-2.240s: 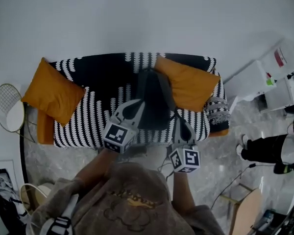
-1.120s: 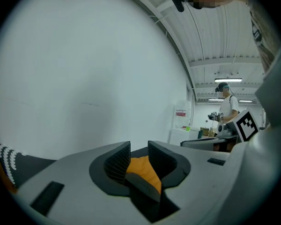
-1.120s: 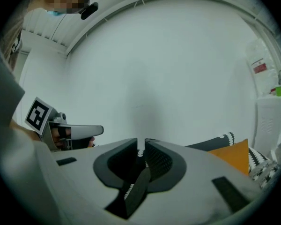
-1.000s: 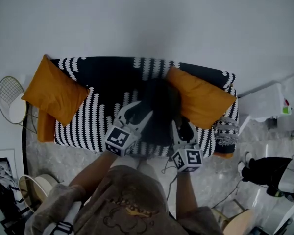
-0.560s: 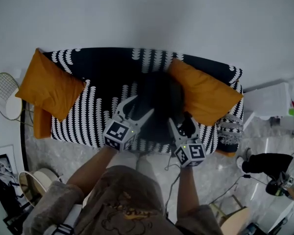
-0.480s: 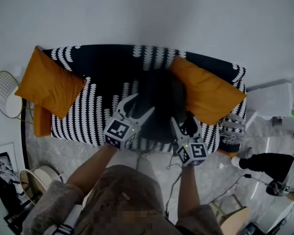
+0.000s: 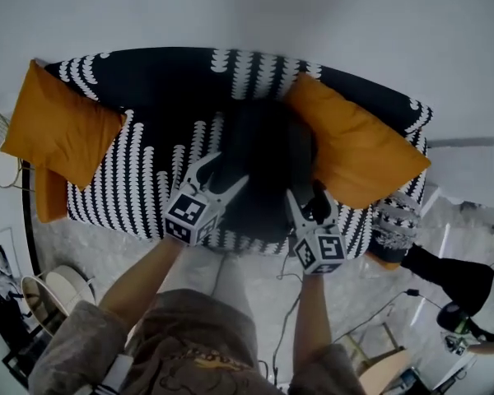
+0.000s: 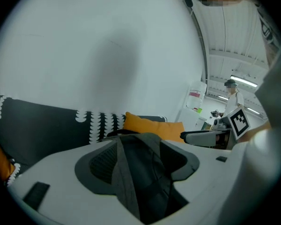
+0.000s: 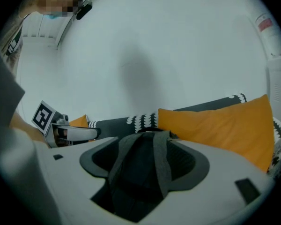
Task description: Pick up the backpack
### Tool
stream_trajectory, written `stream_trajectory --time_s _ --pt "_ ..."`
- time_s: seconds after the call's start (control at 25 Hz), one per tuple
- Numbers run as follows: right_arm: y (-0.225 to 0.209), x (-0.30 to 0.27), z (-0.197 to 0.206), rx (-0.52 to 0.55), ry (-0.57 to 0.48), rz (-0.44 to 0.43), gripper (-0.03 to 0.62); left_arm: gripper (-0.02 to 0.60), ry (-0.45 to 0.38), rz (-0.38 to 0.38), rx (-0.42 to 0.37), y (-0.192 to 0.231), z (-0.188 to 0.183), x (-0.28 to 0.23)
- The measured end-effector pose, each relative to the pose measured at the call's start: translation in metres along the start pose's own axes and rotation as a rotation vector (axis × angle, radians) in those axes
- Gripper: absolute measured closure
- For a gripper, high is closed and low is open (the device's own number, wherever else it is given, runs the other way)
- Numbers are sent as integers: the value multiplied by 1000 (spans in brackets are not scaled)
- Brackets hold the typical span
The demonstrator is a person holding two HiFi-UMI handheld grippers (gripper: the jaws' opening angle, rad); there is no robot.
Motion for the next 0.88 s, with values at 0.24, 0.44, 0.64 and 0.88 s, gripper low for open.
stream_trajectory --time_s 0.24,0.44,0.64,0.88 --pt "-42 -30 22 27 34 24 279 291 55 0 20 12 48 -35" --pt "-75 -44 36 3 56 38 279 287 81 -39 61 26 77 -50" --pt "-85 -57 58 6 135 -13 280 287 112 -18 79 25 98 -57" --pt "-89 -63 67 32 169 -12 314 291 150 47 86 18 113 -64"
Point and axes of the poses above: the fingertips, and each gripper's own axes: x backward along the fingers, y to its left, z out of its underside, the point moved 6 cm from there along x, backward along the fingers, and after that the axes turned 14 degrees about -x, right-handed, at the moved point
